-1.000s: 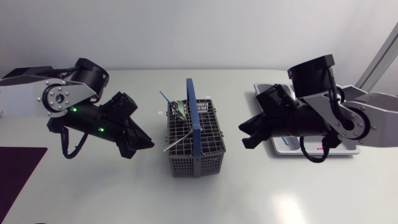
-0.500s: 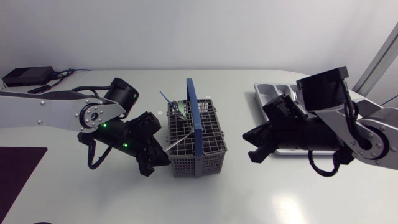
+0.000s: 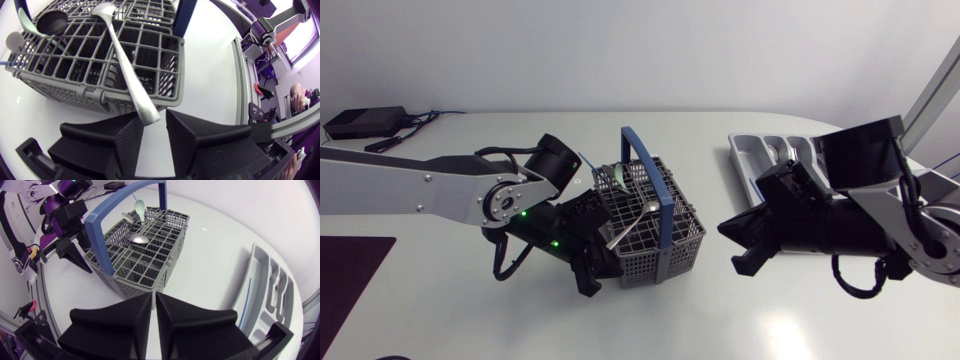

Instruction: Unload the cutlery basket into the drawer organizer.

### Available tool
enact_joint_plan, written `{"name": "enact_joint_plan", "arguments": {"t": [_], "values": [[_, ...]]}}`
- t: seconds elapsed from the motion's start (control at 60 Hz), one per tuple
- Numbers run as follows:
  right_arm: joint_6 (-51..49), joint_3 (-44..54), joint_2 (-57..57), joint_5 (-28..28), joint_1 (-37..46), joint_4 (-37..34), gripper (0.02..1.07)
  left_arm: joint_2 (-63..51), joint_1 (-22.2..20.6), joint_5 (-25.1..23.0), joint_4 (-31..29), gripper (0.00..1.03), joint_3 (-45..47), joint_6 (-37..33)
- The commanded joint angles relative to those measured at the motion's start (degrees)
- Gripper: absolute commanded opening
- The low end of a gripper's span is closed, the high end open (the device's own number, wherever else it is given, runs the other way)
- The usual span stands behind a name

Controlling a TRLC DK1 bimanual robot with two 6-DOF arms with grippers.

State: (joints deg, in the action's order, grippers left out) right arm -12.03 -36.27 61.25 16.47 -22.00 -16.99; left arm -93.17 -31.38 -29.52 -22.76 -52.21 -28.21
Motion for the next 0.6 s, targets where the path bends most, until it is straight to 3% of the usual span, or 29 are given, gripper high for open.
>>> {"name": "enact_joint_plan", "arguments": {"t": [0.0,0.1,0.367,0.5,0.583], "values": [[-0.80,1.47,-1.84,0.58,0.73,-1.90,0.16,1.50,0.09,-0.45,0.35,0.31,-0.88,1.22],[-1.15,2.08,-3.07,1.46,0.91,-2.87,0.16,5.63,4.57,-0.45,-0.35,0.31,0.97,0.26],[-2.21,3.93,-4.39,3.75,0.91,-3.84,0.16,6.24,23.82,-3.97,-4.22,0.31,-1.32,-7.13],[-1.94,4.46,-4.21,4.10,-0.06,-3.48,0.16,-3.16,28.21,-7.31,-1.14,0.31,-7.74,-5.19],[-1.42,4.81,-3.95,4.62,-0.59,-3.13,0.16,-7.56,28.30,-7.40,4.04,0.31,-10.37,-1.15]]}}
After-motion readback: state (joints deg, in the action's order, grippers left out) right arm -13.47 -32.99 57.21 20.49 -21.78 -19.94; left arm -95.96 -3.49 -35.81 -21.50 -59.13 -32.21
